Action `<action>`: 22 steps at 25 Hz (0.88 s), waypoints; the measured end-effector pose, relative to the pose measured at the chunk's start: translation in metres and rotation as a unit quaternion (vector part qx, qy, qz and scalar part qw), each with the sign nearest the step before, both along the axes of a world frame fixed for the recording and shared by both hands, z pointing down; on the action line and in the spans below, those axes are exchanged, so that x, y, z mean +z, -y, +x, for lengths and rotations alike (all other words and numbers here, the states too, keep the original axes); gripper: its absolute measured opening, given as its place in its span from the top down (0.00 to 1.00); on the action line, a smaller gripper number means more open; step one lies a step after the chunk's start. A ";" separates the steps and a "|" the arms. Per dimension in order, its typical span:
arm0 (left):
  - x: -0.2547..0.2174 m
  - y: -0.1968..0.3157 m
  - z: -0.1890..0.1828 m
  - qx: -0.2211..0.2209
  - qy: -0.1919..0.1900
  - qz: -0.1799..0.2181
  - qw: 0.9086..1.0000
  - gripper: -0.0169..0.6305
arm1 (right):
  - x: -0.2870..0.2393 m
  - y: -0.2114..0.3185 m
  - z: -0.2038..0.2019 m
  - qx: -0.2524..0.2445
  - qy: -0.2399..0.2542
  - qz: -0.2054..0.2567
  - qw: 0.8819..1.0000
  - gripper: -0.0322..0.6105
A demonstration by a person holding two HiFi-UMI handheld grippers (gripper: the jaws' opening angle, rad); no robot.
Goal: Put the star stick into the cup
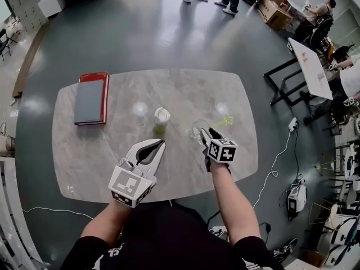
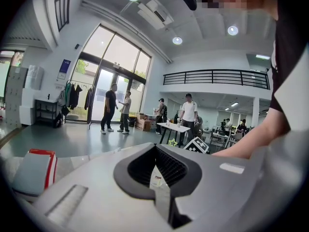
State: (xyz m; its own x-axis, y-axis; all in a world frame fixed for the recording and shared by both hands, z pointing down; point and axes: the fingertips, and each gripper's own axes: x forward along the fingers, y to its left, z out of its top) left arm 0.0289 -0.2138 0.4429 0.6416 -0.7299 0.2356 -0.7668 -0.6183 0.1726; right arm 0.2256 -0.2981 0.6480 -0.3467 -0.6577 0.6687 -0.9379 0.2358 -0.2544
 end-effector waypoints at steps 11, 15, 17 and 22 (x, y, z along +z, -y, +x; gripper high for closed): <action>-0.012 -0.007 -0.012 0.014 -0.013 0.002 1.000 0.97 | -0.001 -0.015 0.013 0.082 0.054 -0.033 0.995 0.57; -0.015 -0.013 -0.017 0.024 -0.015 0.002 1.000 0.97 | -0.018 -0.029 0.012 0.105 0.060 -0.009 0.993 0.61; -0.016 -0.014 -0.017 0.030 -0.015 0.007 0.999 0.97 | -0.029 -0.037 0.009 0.107 0.065 0.006 0.992 0.62; -0.015 -0.020 -0.012 0.039 -0.019 0.008 0.999 0.97 | -0.063 -0.059 0.007 0.097 0.084 0.043 0.991 0.64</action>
